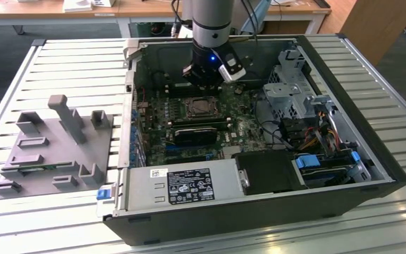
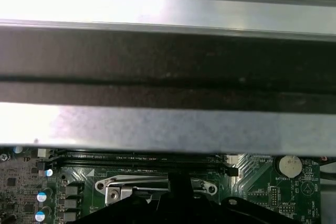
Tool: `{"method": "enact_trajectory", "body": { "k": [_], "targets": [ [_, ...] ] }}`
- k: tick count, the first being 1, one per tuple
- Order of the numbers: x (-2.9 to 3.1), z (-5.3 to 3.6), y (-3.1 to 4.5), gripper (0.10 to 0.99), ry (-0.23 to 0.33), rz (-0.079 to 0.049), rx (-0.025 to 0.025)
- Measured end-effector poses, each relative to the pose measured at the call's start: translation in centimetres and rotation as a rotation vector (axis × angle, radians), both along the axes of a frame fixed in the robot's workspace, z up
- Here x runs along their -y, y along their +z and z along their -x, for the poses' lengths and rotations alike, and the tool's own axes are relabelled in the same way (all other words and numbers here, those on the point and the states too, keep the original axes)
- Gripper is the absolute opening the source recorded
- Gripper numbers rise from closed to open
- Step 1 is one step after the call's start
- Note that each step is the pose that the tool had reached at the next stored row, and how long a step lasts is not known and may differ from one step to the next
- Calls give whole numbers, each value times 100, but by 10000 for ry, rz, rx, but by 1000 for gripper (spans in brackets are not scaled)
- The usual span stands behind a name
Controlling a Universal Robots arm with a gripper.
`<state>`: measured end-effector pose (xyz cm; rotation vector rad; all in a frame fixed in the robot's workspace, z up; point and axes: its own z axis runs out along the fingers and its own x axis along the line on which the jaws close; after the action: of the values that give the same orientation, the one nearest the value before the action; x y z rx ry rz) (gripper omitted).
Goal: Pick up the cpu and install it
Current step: 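Install the second cpu locking lever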
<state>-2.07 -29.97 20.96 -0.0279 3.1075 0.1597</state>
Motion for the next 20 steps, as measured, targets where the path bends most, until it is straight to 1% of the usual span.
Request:
{"method": "enact_trajectory", "body": {
  "k": [20],
  "targets": [
    [49, 0, 0, 106, 1, -1, 1]
  ]
}}
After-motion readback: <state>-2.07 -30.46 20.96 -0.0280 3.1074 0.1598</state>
